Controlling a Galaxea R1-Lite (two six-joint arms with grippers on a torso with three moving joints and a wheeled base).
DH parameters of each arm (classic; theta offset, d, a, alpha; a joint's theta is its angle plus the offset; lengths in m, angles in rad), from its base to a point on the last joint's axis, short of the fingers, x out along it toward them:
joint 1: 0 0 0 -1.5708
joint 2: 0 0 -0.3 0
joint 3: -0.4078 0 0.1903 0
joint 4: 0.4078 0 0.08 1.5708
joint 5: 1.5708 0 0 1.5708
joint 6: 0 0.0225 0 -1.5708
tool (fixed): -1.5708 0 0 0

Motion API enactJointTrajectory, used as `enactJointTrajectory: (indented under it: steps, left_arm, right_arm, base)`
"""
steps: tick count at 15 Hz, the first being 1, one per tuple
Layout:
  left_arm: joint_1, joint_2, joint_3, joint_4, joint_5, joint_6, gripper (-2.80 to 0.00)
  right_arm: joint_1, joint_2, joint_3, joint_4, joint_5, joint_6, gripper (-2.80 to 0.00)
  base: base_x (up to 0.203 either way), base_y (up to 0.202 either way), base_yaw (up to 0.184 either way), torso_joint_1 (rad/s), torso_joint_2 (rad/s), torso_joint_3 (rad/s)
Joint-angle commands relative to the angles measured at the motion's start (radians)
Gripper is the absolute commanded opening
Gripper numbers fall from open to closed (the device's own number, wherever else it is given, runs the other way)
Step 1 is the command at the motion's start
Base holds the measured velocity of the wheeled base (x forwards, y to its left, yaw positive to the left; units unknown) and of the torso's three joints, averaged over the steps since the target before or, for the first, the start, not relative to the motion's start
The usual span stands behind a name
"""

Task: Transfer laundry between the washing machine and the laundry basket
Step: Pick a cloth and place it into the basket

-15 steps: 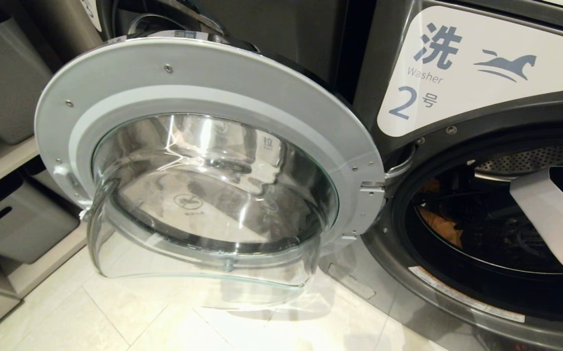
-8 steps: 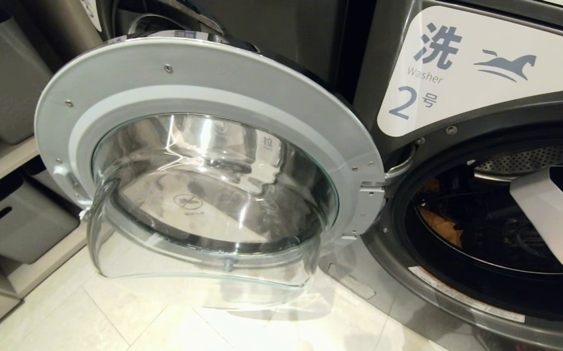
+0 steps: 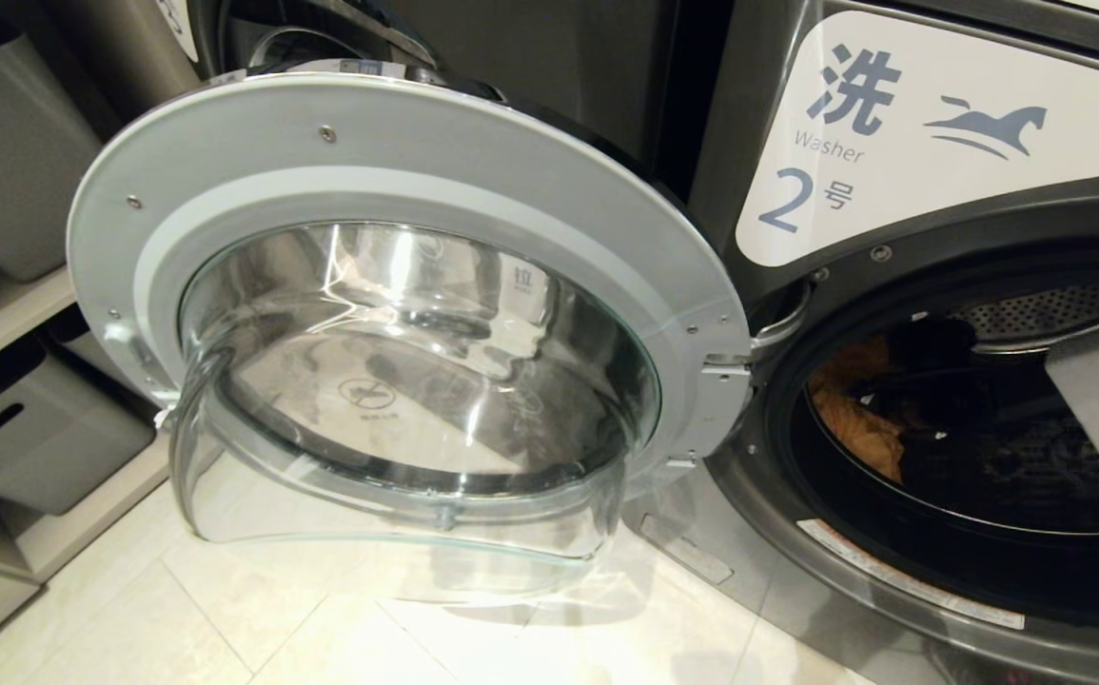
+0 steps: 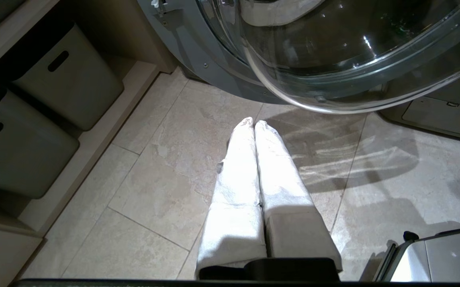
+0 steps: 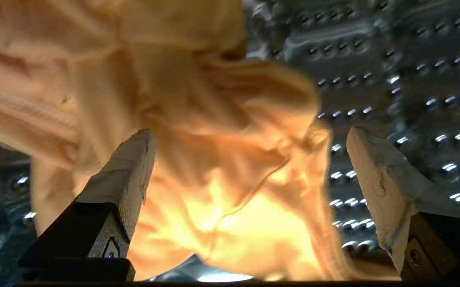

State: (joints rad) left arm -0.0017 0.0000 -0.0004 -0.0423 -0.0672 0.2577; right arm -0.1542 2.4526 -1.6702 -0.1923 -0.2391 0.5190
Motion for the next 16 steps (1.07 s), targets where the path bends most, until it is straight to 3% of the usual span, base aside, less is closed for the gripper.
enactJointTrajectory:
  steps: [1,4,5,7,8,13,16]
  left_arm:
    - [0.000,0.000,0.002,-0.001,0.000,0.001,-2.80]
    - [0.000,0.000,0.002,-0.001,0.000,0.001,-2.80]
    - [0.000,0.000,0.002,-0.001,0.000,0.001,-2.80]
    - [0.000,0.000,0.002,-0.001,0.000,0.001,-2.80]
    - [0.000,0.000,0.002,-0.001,0.000,0.001,-2.80]
    - [0.000,0.000,0.002,-0.001,0.000,0.001,-2.80]
    - [0.000,0.000,0.002,-0.001,0.000,0.001,-2.80]
  right_arm:
    - [-0.007,-0.006,0.001,-0.003,0.015,-0.014,0.00]
    - [-0.016,0.011,0.005,-0.040,0.079,-0.200,0.00]
    - [-0.024,0.025,0.004,-0.075,0.155,-0.256,0.00]
    - [-0.039,0.050,-0.020,-0.110,0.290,-0.309,0.00]
    - [-0.041,0.071,-0.064,-0.114,0.298,-0.332,0.00]
    - [-0.040,0.134,-0.118,-0.129,0.301,-0.340,0.00]
    - [-0.041,0.152,-0.123,-0.136,0.300,-0.296,0.00]
  base:
    - [0.000,0.000,0.000,0.000,0.00,0.000]
    - [0.000,0.000,0.000,0.000,0.00,0.000]
    - [0.000,0.000,0.000,0.000,0.00,0.000]
    - [0.000,0.000,0.000,0.000,0.00,0.000]
    - [0.000,0.000,0.000,0.000,0.00,0.000]
    - [0.000,0.000,0.000,0.000,0.00,0.000]
    - [0.000,0.000,0.000,0.000,0.00,0.000]
